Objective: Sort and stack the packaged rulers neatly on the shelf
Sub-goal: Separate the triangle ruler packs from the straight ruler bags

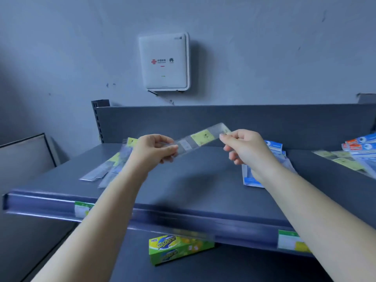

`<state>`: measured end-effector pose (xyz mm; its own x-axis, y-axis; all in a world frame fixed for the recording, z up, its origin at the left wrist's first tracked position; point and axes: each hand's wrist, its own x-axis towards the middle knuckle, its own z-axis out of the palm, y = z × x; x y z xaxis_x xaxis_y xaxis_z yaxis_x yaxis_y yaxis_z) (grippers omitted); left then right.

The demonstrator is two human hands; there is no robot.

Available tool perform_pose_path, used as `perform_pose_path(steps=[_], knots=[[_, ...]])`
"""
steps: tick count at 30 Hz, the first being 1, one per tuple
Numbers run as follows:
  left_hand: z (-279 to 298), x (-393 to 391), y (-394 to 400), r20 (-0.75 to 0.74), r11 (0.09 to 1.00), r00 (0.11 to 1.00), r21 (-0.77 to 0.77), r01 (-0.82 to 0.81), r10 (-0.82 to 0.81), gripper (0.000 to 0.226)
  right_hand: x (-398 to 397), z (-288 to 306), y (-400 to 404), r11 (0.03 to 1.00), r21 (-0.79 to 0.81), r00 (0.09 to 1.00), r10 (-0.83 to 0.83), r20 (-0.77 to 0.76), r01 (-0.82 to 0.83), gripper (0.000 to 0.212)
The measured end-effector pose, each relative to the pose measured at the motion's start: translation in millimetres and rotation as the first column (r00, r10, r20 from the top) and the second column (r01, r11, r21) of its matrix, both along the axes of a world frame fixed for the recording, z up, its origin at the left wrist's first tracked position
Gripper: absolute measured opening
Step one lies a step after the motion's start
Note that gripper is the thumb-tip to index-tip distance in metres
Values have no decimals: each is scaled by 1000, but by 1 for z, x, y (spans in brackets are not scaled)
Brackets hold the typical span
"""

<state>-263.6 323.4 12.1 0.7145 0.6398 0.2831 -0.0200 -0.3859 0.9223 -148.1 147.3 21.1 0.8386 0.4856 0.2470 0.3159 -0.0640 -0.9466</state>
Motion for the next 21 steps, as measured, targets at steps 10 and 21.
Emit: perform_pose_path(steps=[10, 21], knots=[[-27, -59, 111, -303, 749, 713, 475, -462, 632, 8, -31, -9, 57, 975, -175, 982, 158, 99, -140, 13], [-9, -3, 37, -326, 563, 761, 824, -63, 561, 30, -11, -17, 36, 780, -548, 754, 155, 638, 303, 6]])
